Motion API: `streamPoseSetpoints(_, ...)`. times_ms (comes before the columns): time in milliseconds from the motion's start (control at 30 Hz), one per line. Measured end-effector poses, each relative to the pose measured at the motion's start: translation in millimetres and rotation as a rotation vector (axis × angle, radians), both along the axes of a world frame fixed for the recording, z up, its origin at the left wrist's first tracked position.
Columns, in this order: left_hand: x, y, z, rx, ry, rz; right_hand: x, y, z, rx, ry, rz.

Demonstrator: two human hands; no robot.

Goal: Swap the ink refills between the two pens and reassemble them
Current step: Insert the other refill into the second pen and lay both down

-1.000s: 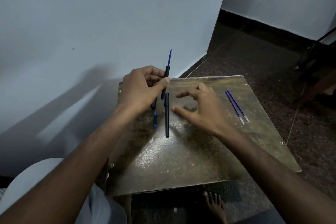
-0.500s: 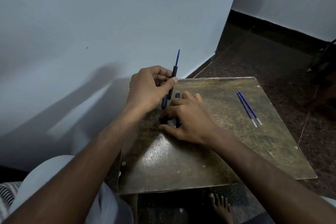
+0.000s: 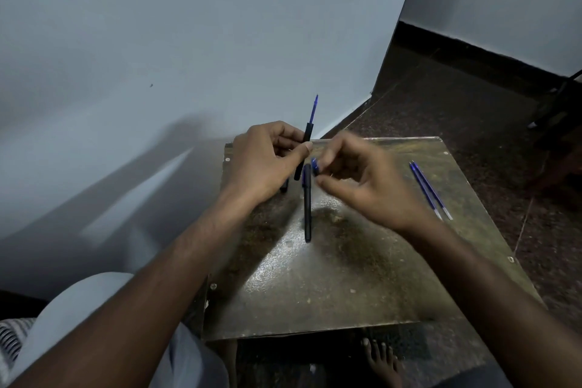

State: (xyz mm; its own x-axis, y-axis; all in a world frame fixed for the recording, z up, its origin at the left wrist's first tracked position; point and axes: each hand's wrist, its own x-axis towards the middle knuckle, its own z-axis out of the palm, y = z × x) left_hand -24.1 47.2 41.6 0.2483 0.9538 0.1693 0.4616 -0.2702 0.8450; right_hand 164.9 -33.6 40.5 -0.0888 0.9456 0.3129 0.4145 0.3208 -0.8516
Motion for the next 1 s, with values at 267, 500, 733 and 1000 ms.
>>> streamPoseSetpoints(267, 19.7, -25.0, -4.4, -0.026, 0.008, -0.149, 39.0, 10.1, 11.6, -0.004, 0.644, -0.327)
streamPoseSetpoints(500, 27.0, -31.6, -10.6, 0.015, 0.071, -0.220, 39.3, 6.0, 16.6, -0.044, 0.700, -0.344)
streamPoseSetpoints(733, 27.3, -31.7, -12.7, 0.033, 0.089, -0.222, 41.6, 4.2, 13.3, -0.083, 0.637, -0.304)
streamPoseSetpoints(1000, 26.5, -31.9, -11.5, 0.030, 0.084, -0.224, 44.1, 4.9, 7.8, -0.088, 0.522, -0.292)
